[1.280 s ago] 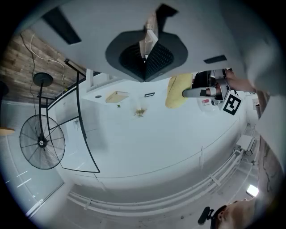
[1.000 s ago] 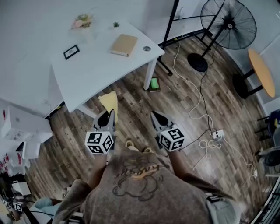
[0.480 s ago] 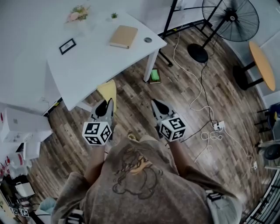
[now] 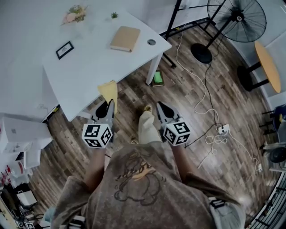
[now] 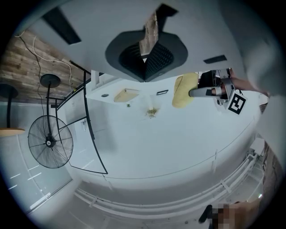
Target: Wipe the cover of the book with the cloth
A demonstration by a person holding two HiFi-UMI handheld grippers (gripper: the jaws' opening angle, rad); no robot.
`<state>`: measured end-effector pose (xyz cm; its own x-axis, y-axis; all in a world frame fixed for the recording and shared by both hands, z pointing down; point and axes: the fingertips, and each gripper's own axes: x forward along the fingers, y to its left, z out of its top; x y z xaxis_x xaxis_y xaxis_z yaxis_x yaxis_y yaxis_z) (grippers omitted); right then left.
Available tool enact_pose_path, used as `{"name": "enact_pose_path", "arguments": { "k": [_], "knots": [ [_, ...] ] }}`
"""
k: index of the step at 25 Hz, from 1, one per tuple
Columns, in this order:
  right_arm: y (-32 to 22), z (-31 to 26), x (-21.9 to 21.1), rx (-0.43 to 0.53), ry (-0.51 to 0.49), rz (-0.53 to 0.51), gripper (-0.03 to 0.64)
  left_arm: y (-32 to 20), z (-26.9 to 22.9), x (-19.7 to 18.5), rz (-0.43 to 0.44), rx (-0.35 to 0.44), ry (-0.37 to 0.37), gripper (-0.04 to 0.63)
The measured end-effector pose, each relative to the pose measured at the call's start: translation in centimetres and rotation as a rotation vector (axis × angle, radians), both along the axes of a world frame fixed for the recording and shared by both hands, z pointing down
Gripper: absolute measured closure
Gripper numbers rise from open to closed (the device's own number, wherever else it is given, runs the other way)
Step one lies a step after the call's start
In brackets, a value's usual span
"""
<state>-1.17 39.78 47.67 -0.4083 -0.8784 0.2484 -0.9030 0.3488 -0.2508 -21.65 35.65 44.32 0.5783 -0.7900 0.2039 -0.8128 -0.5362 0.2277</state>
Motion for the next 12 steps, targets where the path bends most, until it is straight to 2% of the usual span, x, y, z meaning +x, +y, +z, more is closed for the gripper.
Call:
{"name": "enact_pose_path", "arguments": {
  "k": [6, 12],
  "knots": [
    [-6.6, 0.2, -0.5, 0.007, 0.004, -0.047, 0.617, -5.9, 0.3, -0.4, -0.034, 0.003, -0.010, 0.548],
    [-14.7, 0.1, 0.8, 0.008, -0.001, -0.074, 0.617, -13.7, -0.4, 1.0, -0.050, 0.011, -0.009, 0.548]
  ]
}}
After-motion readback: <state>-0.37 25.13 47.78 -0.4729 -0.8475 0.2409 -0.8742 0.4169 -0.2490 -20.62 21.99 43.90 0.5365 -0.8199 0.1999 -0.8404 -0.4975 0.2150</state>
